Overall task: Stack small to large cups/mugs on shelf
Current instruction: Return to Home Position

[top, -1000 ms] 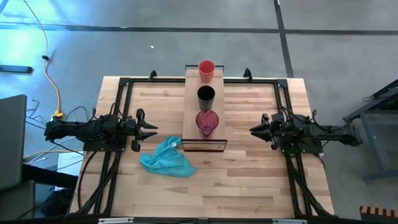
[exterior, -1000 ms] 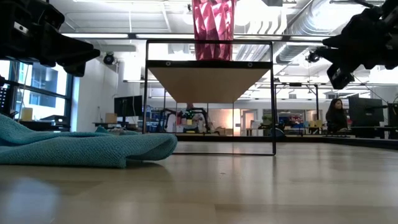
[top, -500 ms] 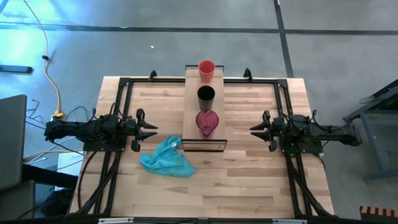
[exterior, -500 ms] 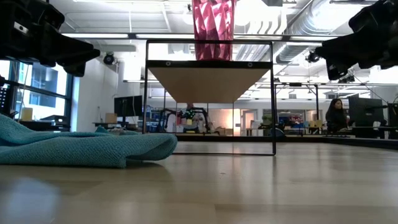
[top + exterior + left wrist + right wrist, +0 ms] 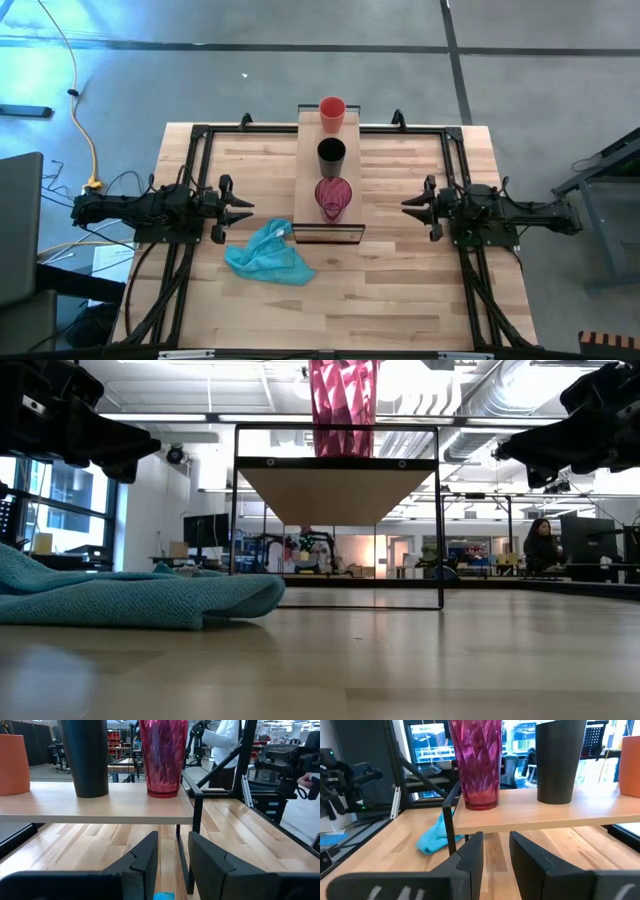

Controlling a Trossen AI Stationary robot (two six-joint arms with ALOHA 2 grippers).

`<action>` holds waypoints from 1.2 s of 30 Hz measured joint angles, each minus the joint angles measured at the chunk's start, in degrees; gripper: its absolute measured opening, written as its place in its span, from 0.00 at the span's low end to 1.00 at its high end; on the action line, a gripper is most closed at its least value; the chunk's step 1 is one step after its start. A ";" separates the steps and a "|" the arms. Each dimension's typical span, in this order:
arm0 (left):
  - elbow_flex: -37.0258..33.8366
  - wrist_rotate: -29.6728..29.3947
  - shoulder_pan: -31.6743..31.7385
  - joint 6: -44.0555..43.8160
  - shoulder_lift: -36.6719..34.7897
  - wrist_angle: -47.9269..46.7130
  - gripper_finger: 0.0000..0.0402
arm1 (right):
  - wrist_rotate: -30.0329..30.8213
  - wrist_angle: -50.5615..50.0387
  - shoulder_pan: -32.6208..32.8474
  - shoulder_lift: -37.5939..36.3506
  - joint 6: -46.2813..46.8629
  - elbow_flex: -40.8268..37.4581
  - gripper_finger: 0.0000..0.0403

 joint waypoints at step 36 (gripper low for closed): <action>0.00 0.00 -0.02 0.00 0.01 -0.02 0.24 | 4.45 0.61 -0.01 0.00 -4.14 0.00 0.21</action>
